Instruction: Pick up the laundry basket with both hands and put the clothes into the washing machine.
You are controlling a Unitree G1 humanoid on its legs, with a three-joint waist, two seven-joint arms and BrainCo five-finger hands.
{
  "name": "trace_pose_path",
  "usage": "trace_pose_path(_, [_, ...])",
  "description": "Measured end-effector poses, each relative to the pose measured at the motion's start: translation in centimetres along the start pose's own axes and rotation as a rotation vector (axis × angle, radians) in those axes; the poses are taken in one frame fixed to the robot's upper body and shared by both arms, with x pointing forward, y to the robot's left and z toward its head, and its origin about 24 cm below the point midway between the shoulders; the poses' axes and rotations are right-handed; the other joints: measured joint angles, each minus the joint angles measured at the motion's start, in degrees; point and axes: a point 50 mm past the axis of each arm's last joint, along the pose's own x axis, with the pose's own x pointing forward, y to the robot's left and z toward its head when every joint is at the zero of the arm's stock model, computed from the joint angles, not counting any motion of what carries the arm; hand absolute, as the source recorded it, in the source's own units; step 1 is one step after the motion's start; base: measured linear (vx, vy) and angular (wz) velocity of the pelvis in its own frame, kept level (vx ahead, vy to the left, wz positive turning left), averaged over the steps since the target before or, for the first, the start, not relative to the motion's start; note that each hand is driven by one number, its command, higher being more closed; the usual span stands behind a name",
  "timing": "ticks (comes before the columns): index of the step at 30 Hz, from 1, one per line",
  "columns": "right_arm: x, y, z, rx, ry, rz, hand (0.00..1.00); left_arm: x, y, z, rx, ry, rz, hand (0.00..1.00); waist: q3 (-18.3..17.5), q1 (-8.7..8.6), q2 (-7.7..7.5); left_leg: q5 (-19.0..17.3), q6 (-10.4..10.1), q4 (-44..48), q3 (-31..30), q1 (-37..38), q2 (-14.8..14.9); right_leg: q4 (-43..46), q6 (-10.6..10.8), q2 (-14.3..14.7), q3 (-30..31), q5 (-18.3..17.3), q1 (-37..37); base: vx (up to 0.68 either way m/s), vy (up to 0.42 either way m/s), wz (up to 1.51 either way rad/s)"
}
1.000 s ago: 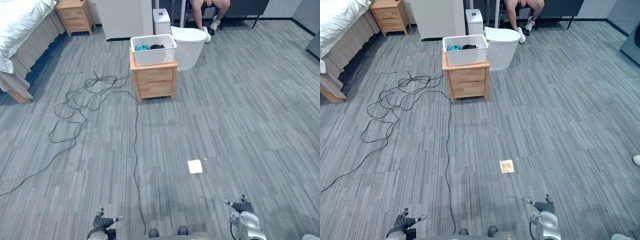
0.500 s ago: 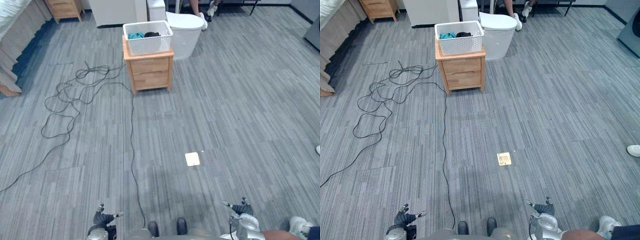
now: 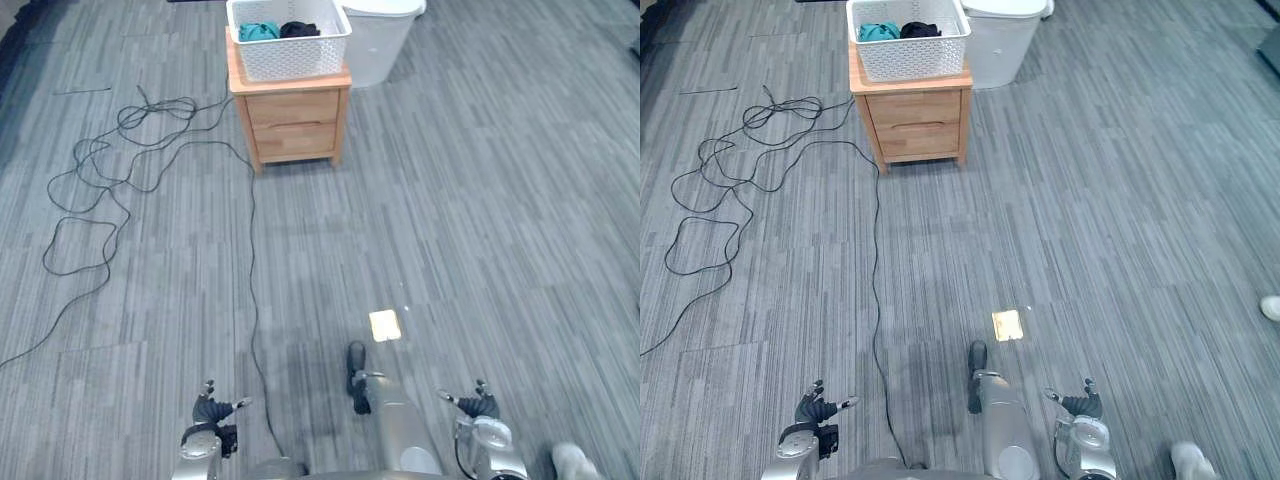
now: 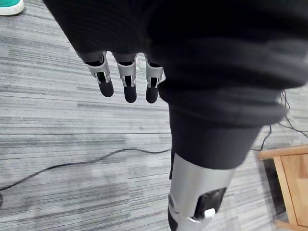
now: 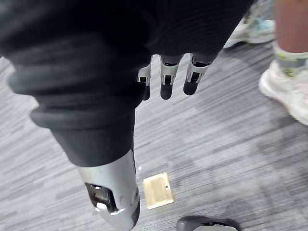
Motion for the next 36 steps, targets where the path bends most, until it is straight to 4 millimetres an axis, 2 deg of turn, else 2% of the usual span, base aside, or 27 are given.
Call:
trace_pose_path(1, [-0.3,0.9,0.2,0.006,-0.016,0.025,0.00,-0.2,0.0,-0.1,-0.029,0.000,0.010,0.00,0.2,0.50,0.04,-0.2,0.4,11.1,1.0,-4.7,3.2,-1.8,-0.9,1.3,-0.3,-1.5,5.1,0.84,-0.245,0.02])
trace_pose_path(3, [-0.6,1.7,0.4,0.019,-0.031,0.043,0.00,-0.3,-0.6,0.3,-0.049,-0.015,-0.001,0.00,0.9,2.31,-0.80,-1.8,3.2,18.2,2.1,-10.4,4.9,-6.0,-2.1,1.8,0.1,-2.6,13.6,0.60,-0.135,0.05])
trace_pose_path(5, [-0.7,2.0,1.1,0.042,-0.062,0.051,0.00,-0.4,-1.3,0.6,-0.068,-0.029,-0.015,0.00,0.9,3.54,-1.53,-3.1,5.4,16.0,4.3,-17.3,4.6,-11.2,-1.1,1.3,0.6,-3.6,20.3,0.54,-0.056,0.04])
trace_pose_path(7, [-0.7,1.8,2.0,0.064,-0.097,0.050,0.00,-0.5,-1.6,1.2,-0.085,-0.054,-0.021,0.00,1.0,4.84,-1.41,-3.4,5.8,3.8,6.9,-24.0,4.2,-16.2,0.4,1.1,0.7,-4.6,25.8,0.66,0.068,-0.05])
trace_pose_path(9, [-0.6,1.7,2.5,0.067,-0.115,0.044,0.00,-0.5,-1.8,1.9,-0.092,-0.087,-0.025,0.00,1.3,6.12,-2.43,-2.2,5.2,-13.9,7.7,-26.6,1.0,-19.4,2.2,-0.8,1.8,-6.1,30.7,0.65,0.143,-0.18])
trace_pose_path(10, [-0.6,1.6,2.5,0.064,-0.116,0.042,0.00,-0.4,-1.8,2.0,-0.092,-0.091,-0.026,0.00,1.2,6.32,-2.54,-0.6,4.9,-18.4,7.6,-26.9,0.2,-20.1,2.9,-1.4,2.3,-6.8,31.8,0.62,0.217,-0.53])
trace_pose_path(11, [-0.5,1.2,2.5,0.059,-0.115,0.031,0.00,-0.6,-1.9,1.7,-0.093,-0.081,-0.026,0.00,0.5,6.70,-2.14,4.6,5.2,-28.8,7.3,-27.2,-0.8,-21.3,4.8,-2.6,4.2,-9.3,34.8,0.50,0.184,-0.51])
trace_pose_path(12, [-0.5,1.2,2.4,0.061,-0.111,0.028,0.00,-0.6,-1.9,1.6,-0.095,-0.079,-0.025,0.00,0.4,6.77,-2.22,6.6,5.8,-28.1,7.2,-27.1,-0.9,-21.1,4.9,-3.0,4.7,-9.8,35.3,0.66,0.288,-0.67])
trace_pose_path(14, [-0.5,1.1,1.1,0.052,-0.061,0.022,0.00,-0.5,-1.8,1.5,-0.089,-0.074,-0.023,0.00,-1.6,7.44,-3.59,10.0,9.4,-23.3,6.6,-27.1,-3.1,-16.7,6.8,-6.1,7.1,-11.2,35.3,0.65,0.297,-0.45])
trace_pose_path(15, [-0.7,1.1,0.4,0.060,-0.037,0.016,0.00,-0.5,-1.7,1.6,-0.086,-0.077,-0.020,0.00,-2.1,7.46,-4.63,7.6,12.2,-20.4,6.9,-26.9,-4.3,-10.0,7.0,-7.8,8.4,-11.1,33.4,0.76,0.331,-0.16])
trace_pose_path(16, [-1.1,1.2,-0.5,0.075,-0.008,0.010,0.00,-0.4,-1.3,1.5,-0.073,-0.073,-0.017,0.00,-2.2,7.17,-6.56,2.3,13.4,-17.4,8.7,-23.9,-6.0,8.3,11.5,-10.7,11.1,-6.3,27.1,0.91,0.396,-0.04])
trace_pose_path(17, [-1.2,1.3,-0.8,0.078,0.002,0.010,0.00,-0.3,-1.4,1.4,-0.068,-0.070,-0.020,0.00,-2.1,6.82,-7.14,0.6,13.9,-16.8,8.8,-22.0,-6.8,15.9,12.4,-11.5,12.0,-2.8,24.6,0.73,0.262,0.14])
trace_pose_path(18, [-1.4,1.4,-1.3,0.069,0.016,0.017,0.00,-0.3,-1.3,0.8,-0.054,-0.038,-0.018,0.00,-2.1,5.70,-7.66,-2.6,14.7,-15.9,8.9,-17.6,-7.9,30.0,12.3,-12.6,12.6,-0.1,20.1,0.73,0.222,0.04])
trace_pose_path(19, [-1.4,1.6,-1.1,0.060,0.007,0.023,0.00,-0.4,-1.2,0.2,-0.049,-0.010,-0.013,0.00,-1.8,5.18,-7.23,-4.3,15.2,-16.8,8.9,-12.1,-8.3,38.2,10.9,-12.7,12.0,-0.9,16.2,0.68,0.171,-0.05])
trace_pose_path(21, [-1.5,2.0,-0.7,0.039,-0.015,0.041,0.00,-0.4,-1.2,0.1,-0.050,-0.001,-0.011,0.00,-1.5,4.72,-6.01,-5.2,15.2,-21.8,8.8,-3.8,-8.2,40.2,8.0,-11.9,8.4,-2.7,10.5,0.67,0.123,-0.11])
trace_pose_path(23, [-1.6,2.3,-0.3,0.040,-0.035,0.051,0.00,-0.3,-1.4,0.6,-0.054,-0.017,-0.014,0.00,-1.6,4.36,-5.28,-5.5,14.5,-26.8,8.4,1.8,-8.0,33.9,8.8,-10.9,4.9,-4.3,4.7,0.55,0.034,0.10])
trace_pose_path(25, [-1.7,2.3,-0.3,0.046,-0.038,0.050,0.00,0.0,-1.5,1.1,-0.060,-0.029,-0.015,0.00,-1.5,4.21,-5.28,-7.0,12.2,-29.7,7.1,6.3,-8.0,18.1,9.3,-9.1,1.7,-4.8,-0.2,0.53,-0.053,0.30])
trace_pose_path(26, [-1.7,2.1,-0.6,0.045,-0.027,0.046,0.00,0.0,-1.5,1.2,-0.060,-0.029,-0.015,0.00,-1.6,4.25,-5.54,-7.3,11.7,-30.2,6.7,7.5,-8.1,11.5,8.9,-8.1,1.5,-4.0,-0.1,0.56,-0.100,0.41])
trace_pose_path(27, [-1.9,1.9,-1.1,0.042,-0.011,0.040,0.00,-0.1,-1.3,0.9,-0.059,-0.021,-0.008,0.00,-2.1,4.28,-6.40,-7.7,10.8,-31.2,5.7,9.5,-8.6,0.5,6.1,-6.3,2.5,1.8,0.6,0.58,-0.129,0.55])
trace_pose_path(28, [-1.7,1.1,-1.4,0.034,-0.001,0.018,0.00,-0.3,-1.7,0.4,-0.069,0.001,-0.009,0.00,-2.6,3.69,-5.08,-8.6,9.2,-30.7,3.1,11.2,-7.3,0.4,4.0,-5.0,2.4,4.8,2.5,0.57,-0.103,0.43])
trace_pose_path(29, [-1.8,1.0,-1.5,0.036,0.004,0.016,0.00,-0.4,-2.1,0.2,-0.073,0.008,-0.018,0.00,-3.3,4.12,-4.14,-8.1,8.2,-29.8,2.8,10.9,-6.1,0.9,4.0,-4.5,2.2,4.1,2.7,0.55,-0.107,0.37])
trace_pose_path(30, [-1.8,0.8,-1.2,0.037,-0.012,0.011,0.00,-0.6,-2.5,-0.1,-0.083,0.018,-0.025,0.00,-3.5,4.12,-3.95,-6.0,5.5,-23.6,2.4,8.8,-5.4,1.8,3.8,-5.1,1.4,1.4,3.5,0.55,-0.117,0.25])
trace_pose_path(31, [-1.7,0.7,-0.9,0.035,-0.026,0.010,0.00,-0.7,-2.9,-0.2,-0.093,0.023,-0.032,0.00,-3.1,3.31,-3.34,-3.4,4.7,-15.7,1.7,5.8,-4.6,1.5,3.4,-5.2,0.2,-0.2,5.5,0.64,-0.174,0.50])
trace_pose_path(32, [-1.8,0.9,-0.8,0.032,-0.030,0.020,0.00,-0.9,-3.2,-0.5,-0.105,0.033,-0.039,0.00,-2.7,2.91,-2.45,4.1,4.3,-3.1,1.0,1.1,-2.1,0.0,2.6,-4.8,-1.0,-1.6,9.5,0.50,-0.148,0.38])
trace_pose_path(33, [-1.9,1.2,-0.9,0.029,-0.029,0.028,0.00,-1.0,-3.3,-0.7,-0.112,0.039,-0.041,0.00,-2.7,3.24,-2.17,6.0,4.3,2.5,0.8,-1.4,-0.1,-0.7,2.2,-4.4,-1.1,-2.1,11.6,0.43,-0.106,0.10])
trace_pose_path(34, [-2.0,1.6,-0.9,0.032,-0.029,0.040,0.00,-1.0,-3.1,-0.7,-0.116,0.040,-0.040,0.00,-2.7,3.96,-2.03,5.4,5.1,10.1,2.0,-4.4,3.0,-2.2,1.6,-3.5,-1.1,-2.6,15.2,0.32,-0.065,-0.17])
trace_pose_path(36, [-2.1,1.9,-0.9,0.040,-0.031,0.045,0.00,-1.0,-3.0,-0.4,-0.122,0.024,-0.037,0.00,-3.0,4.88,-2.37,4.0,7.2,12.2,4.0,-8.5,5.7,-5.7,1.7,-3.3,-1.1,-2.9,19.4,0.35,-0.051,-0.25])
